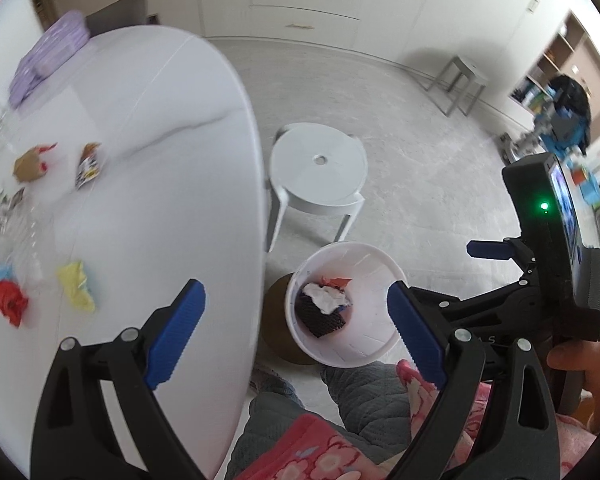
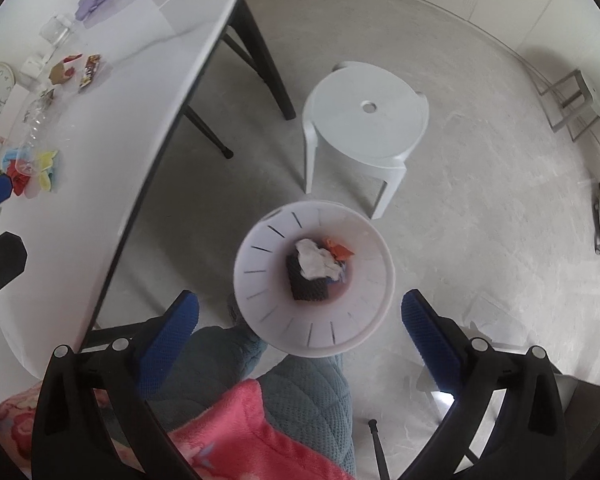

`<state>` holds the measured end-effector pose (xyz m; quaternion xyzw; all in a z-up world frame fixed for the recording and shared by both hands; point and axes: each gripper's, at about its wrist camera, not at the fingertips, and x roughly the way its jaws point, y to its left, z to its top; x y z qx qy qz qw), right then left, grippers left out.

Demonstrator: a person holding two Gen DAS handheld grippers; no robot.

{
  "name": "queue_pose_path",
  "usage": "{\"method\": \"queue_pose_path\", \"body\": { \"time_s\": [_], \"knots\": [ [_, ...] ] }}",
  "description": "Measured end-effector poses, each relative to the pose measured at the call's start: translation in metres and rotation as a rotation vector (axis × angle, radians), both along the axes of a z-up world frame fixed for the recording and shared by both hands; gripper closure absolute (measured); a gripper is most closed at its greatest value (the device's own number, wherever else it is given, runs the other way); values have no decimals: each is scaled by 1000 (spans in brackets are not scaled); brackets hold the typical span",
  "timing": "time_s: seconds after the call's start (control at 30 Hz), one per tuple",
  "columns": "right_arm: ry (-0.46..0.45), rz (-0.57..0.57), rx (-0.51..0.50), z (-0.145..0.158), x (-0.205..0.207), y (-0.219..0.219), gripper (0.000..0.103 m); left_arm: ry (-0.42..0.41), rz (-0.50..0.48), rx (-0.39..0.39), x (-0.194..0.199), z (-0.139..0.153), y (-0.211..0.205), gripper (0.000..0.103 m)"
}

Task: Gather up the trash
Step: 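Move both open tools back over the table toward the remaining trash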

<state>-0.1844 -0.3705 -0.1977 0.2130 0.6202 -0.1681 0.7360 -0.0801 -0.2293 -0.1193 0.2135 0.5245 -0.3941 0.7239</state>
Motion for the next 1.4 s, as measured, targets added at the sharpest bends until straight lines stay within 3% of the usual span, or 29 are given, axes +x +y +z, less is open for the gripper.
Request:
{"method": "queue_pose_path", "body": {
  "time_s": [0.27,0.6,0.9,1.17,1.33,1.4],
  "knots": [
    [-26,103,3,9,61,37,2,-4,205,-3,44,1,63,15],
    [-114,287,28,29,176,125,2,-34,548,57,123,-11,205,15],
    [-177,343,94,36,287,199,2,-33,711,86,172,-29,299,15],
    [-169,288,133,14,358,241,2,23,763,74,201,-51,323,15],
    [-129,282,90,-5,382,255,4,52,783,63,219,-60,315,15],
    [-139,292,93,-7,382,254,28,61,793,59,226,-63,311,15]
  ]
}}
